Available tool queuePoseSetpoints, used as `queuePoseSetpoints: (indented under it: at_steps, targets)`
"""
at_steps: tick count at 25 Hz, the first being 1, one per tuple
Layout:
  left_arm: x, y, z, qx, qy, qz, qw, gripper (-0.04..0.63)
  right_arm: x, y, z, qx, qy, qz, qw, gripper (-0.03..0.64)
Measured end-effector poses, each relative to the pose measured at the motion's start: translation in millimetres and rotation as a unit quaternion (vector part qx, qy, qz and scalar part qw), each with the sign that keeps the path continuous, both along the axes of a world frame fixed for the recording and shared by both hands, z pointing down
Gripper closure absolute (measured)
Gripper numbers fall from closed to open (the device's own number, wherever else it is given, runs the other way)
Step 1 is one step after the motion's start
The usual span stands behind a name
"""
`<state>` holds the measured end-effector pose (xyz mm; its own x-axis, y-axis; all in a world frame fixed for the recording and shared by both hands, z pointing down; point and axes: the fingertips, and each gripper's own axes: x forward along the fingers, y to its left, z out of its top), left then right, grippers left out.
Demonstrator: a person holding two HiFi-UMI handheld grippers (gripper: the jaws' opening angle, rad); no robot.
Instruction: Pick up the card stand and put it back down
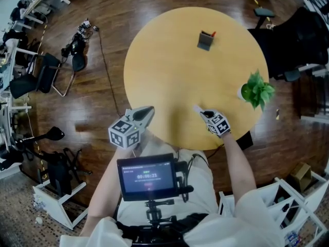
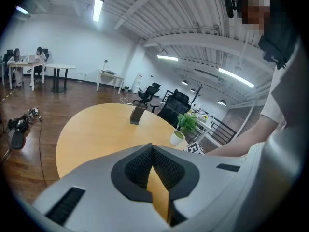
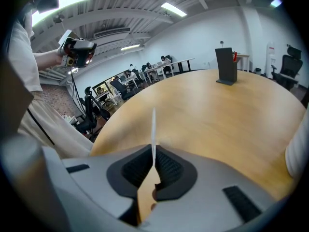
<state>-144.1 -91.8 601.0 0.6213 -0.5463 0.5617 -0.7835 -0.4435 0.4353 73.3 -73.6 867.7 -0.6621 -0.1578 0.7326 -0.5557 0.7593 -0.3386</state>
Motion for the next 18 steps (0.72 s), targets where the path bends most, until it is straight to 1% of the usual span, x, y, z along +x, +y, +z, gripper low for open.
queuePoseSetpoints:
  at_steps: [5,9,12,15,18]
  targets:
    - [1,5,0,-0.001,0.0,0.002,1.0,0.6,0,2,0,0.003,0.01,-0.007,1.0,0.581]
    - [4,8,0,-0.001,0.001,0.006,1.0,0.6,2,6,9,-0.024,0.006,0.009,1.0,0.555]
    - [7,11,-3,0.005,0.001,0.018,0.9998,0.6,6,0,3,-0.004,0.007,0.03,1.0,0.452]
    - [9,14,-13,0.019,0.007,0.032,0.9993,0.6,12,-6,-5,0.016,0.0,0.059,0.998,0.417]
    - [12,16,-20,0.031,0.022,0.035,0.9987,0.598,20,-13,-20,0.035,-0.017,0.096,0.995,0.408]
